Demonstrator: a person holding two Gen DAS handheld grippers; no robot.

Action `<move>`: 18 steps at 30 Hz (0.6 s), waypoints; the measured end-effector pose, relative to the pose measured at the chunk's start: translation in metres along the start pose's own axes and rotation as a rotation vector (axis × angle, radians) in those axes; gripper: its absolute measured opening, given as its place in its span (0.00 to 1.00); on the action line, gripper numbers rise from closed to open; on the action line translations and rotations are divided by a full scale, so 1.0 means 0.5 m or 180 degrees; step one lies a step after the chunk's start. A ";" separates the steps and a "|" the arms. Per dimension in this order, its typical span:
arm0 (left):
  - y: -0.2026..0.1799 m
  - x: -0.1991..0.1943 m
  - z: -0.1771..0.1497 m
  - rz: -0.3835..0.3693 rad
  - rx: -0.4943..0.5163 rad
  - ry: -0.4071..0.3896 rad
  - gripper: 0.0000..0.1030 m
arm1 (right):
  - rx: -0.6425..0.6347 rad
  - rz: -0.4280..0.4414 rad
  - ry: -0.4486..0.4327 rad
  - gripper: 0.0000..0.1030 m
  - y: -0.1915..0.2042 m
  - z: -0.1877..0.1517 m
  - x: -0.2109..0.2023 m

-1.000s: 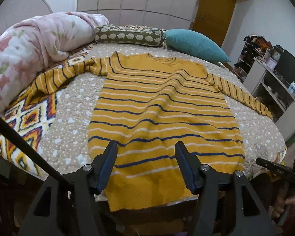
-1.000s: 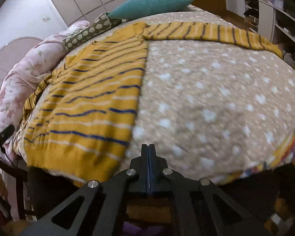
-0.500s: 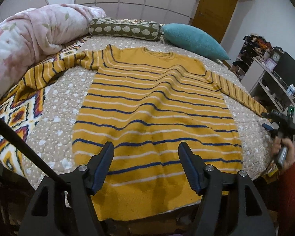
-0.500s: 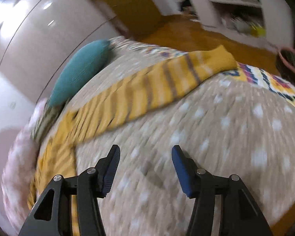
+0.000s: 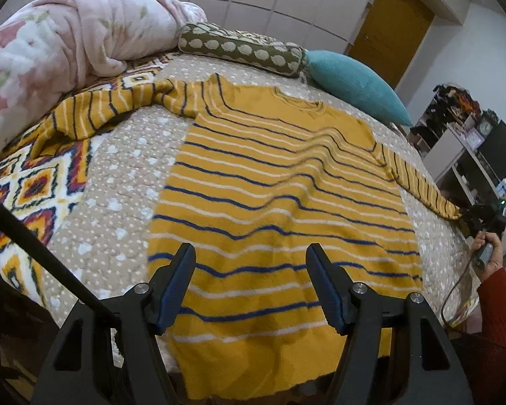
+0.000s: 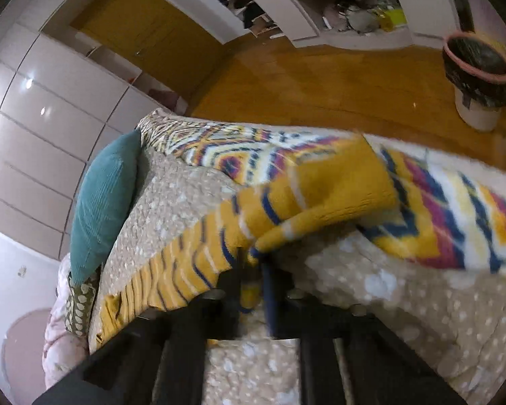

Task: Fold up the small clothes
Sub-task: 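Grasp a striped sleeve with the right gripper and fold it across the body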

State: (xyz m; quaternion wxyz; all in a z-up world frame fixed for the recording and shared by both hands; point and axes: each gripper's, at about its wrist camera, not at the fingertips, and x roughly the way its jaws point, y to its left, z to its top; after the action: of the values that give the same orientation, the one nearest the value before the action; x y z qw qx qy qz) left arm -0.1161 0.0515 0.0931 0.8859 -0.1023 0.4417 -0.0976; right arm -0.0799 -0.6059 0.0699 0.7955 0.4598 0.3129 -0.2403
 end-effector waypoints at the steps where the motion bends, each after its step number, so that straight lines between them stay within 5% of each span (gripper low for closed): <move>1: 0.009 -0.003 0.003 0.0005 -0.0028 -0.0026 0.65 | -0.0194 -0.0026 -0.0043 0.07 0.038 -0.001 -0.012; 7: 0.080 -0.024 0.014 0.0007 -0.0304 -0.0137 0.65 | -0.1435 0.0096 -0.0037 0.07 0.312 -0.097 -0.043; 13: 0.158 -0.060 0.000 0.0126 -0.0496 -0.0268 0.65 | -0.2422 0.0576 0.0418 0.07 0.607 -0.339 0.020; 18: 0.225 -0.082 -0.016 0.0254 -0.0646 -0.0329 0.65 | -0.2978 0.0706 0.0755 0.07 0.754 -0.554 0.103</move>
State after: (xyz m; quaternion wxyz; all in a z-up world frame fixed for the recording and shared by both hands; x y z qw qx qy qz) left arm -0.1375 0.1692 0.0893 0.8958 -0.1787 0.4068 -0.0117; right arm 0.1314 -0.1924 0.1465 0.8964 0.1081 0.4248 0.0661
